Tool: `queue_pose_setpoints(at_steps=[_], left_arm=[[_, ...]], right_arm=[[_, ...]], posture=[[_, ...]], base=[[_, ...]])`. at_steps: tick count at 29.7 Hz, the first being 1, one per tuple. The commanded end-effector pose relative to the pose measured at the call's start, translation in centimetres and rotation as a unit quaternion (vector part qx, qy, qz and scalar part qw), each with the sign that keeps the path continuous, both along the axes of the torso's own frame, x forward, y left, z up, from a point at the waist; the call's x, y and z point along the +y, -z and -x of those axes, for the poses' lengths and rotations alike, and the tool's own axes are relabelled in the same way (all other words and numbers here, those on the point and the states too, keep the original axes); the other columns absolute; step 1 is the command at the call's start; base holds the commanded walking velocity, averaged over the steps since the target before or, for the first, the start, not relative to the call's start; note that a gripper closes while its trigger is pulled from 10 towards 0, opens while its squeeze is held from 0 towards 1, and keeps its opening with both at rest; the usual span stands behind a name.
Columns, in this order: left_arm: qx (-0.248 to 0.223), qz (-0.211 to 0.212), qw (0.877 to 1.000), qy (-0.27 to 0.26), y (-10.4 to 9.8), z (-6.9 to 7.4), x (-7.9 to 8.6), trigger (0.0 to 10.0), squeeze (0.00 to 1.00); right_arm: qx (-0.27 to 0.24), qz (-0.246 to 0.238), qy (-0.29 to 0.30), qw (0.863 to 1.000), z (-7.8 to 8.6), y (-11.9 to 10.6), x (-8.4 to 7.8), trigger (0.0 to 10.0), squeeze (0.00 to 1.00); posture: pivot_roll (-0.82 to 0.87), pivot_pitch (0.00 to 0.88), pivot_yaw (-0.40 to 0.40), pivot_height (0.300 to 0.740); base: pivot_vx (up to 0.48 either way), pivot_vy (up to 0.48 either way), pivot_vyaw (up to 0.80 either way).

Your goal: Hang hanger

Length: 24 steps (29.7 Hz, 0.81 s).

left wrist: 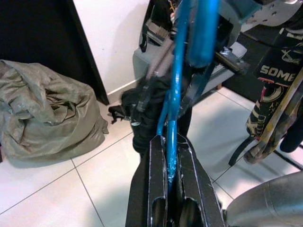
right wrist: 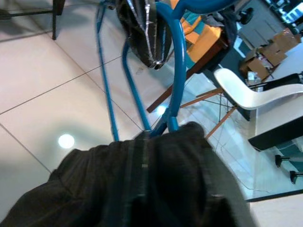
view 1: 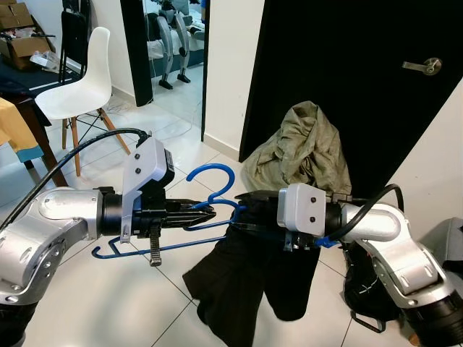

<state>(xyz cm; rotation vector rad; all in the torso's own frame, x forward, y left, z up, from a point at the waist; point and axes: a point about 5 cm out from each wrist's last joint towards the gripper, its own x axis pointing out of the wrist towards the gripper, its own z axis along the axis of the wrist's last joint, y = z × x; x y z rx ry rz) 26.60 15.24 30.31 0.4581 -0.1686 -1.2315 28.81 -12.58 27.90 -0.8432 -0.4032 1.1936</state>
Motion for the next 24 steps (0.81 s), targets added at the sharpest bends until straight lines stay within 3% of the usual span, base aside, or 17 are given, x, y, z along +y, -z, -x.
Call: queue_pose_setpoints(at_steps=[1, 2, 19, 20, 24], left_arm=[[-0.03, 0.001, 0.999, 0.039, -0.8, 0.9, -0.5, 10.0, 0.0], [-0.03, -0.001, 0.999, 0.039, -0.7, 0.7, -0.5, 10.0, 0.0], [-0.011, -0.027, 0.999, 0.029, 1.0, 0.1, -0.3, 10.0, 0.0], [-0.004, -0.034, 0.999, 0.026, 1.7, 0.1, -0.3, 10.0, 1.0], [-0.01, -0.037, 0.999, 0.004, 2.0, 0.0, 0.1, 10.0, 1.0]], right_arm=[[0.009, 0.017, -0.005, 1.0, 0.1, 0.4, -0.1, 0.4, 0.0], [0.011, 0.014, -0.01, 1.0, 0.2, 0.3, -0.1, 0.0, 0.0], [0.039, 0.009, -0.042, 0.998, 0.8, 0.2, -0.1, 0.0, 0.0], [0.041, 0.008, -0.046, 0.998, 0.9, 0.3, -0.1, 0.0, 0.0], [0.039, 0.006, -0.043, 0.998, 0.7, 0.4, -0.1, 0.0, 0.0]], posture=[[-0.04, 0.198, -0.075, 0.74], [-0.04, 0.195, -0.074, 0.74], [-0.04, 0.187, -0.071, 0.74], [-0.04, 0.187, -0.071, 0.74], [-0.03, 0.188, -0.07, 0.74]], base=[[0.0, 0.0, 0.0], [0.0, 0.0, 0.0], [0.0, 0.0, 0.0], [0.0, 0.0, 0.0], [0.0, 0.0, 0.0]])
